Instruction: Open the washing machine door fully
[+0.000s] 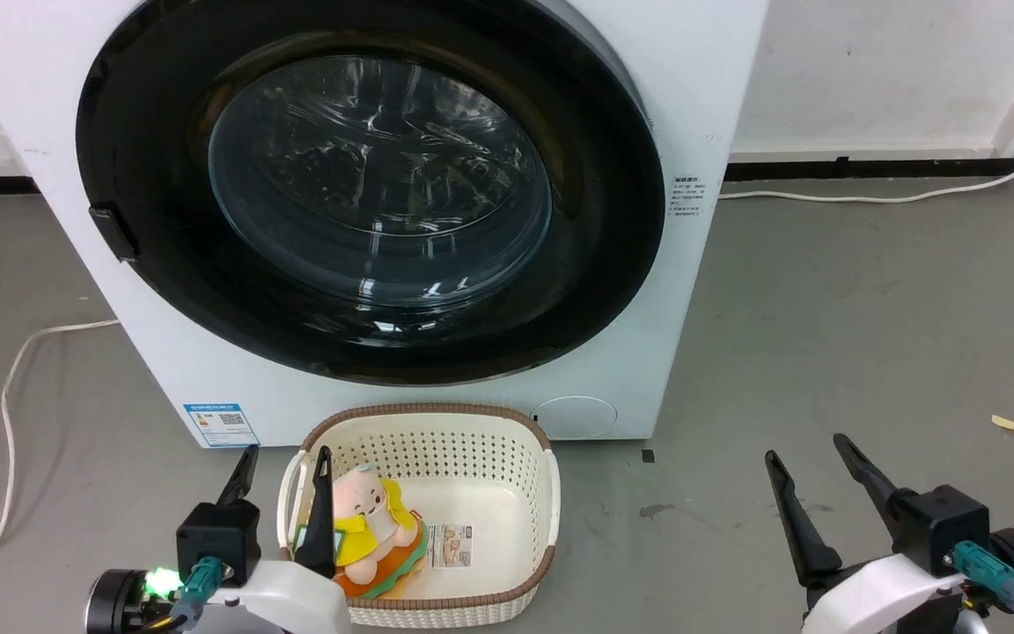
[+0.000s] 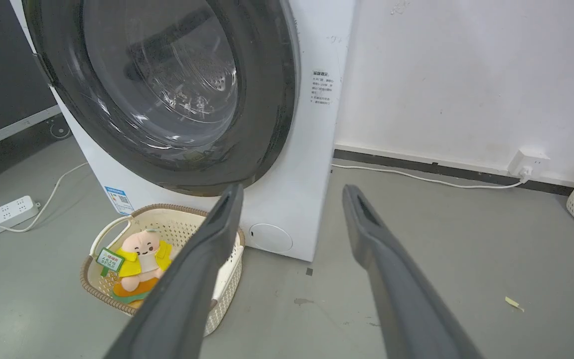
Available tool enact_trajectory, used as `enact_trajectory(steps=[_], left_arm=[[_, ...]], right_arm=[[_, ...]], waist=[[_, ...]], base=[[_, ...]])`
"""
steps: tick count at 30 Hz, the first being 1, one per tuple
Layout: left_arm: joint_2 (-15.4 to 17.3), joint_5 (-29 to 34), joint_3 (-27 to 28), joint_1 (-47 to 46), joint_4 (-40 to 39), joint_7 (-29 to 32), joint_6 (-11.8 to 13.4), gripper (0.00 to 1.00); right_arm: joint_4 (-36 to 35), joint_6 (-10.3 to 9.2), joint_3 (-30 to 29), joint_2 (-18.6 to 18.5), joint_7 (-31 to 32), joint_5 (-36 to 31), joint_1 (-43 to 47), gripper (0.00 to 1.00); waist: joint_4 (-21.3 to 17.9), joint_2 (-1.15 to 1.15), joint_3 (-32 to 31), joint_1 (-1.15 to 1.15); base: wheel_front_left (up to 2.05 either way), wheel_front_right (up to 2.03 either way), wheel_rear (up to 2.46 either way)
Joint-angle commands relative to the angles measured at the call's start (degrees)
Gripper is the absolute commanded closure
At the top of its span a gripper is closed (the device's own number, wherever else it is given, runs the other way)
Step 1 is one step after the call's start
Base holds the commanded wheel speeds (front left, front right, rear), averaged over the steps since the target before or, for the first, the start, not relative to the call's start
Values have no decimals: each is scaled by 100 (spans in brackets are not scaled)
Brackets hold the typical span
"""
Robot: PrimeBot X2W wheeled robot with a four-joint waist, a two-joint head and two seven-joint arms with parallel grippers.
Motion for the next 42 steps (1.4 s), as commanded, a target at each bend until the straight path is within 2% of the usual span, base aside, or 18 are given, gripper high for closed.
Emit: enact_trajectory(steps=[1,19,39,40,41,42], left_arm=[[1,-49,-19,-3,-33,-63,38,0],[2,-121,-183,-167,-159,-302,119,0],[2,-249,-460,-464,-318,-541,276,0],[3,-261,-481,-476,-323,-553,286,0],[3,-274,-503,-489,-328,-565,296,0],[3,-274,-503,-489,-328,-565,296,0]], right_arm=[[2,1,-7,2,-88,92,-47,0],[-3,0,-214,-117,-11,737,-712,0],[622,-1,-888,-112,719,1770,-2392,0],[678,-1,-929,-110,762,1801,-2497,63],[734,-1,-972,-108,801,1829,-2603,100],[734,-1,-972,-108,801,1829,-2603,100]], waist=[[4,0,12,0],[115,0,364,0],[472,0,941,0],[497,0,971,0],[522,0,1000,0],[522,0,1000,0]], base=[[0,0,0],[0,0,0],[0,0,0],[0,0,0],[0,0,0],[0,0,0]])
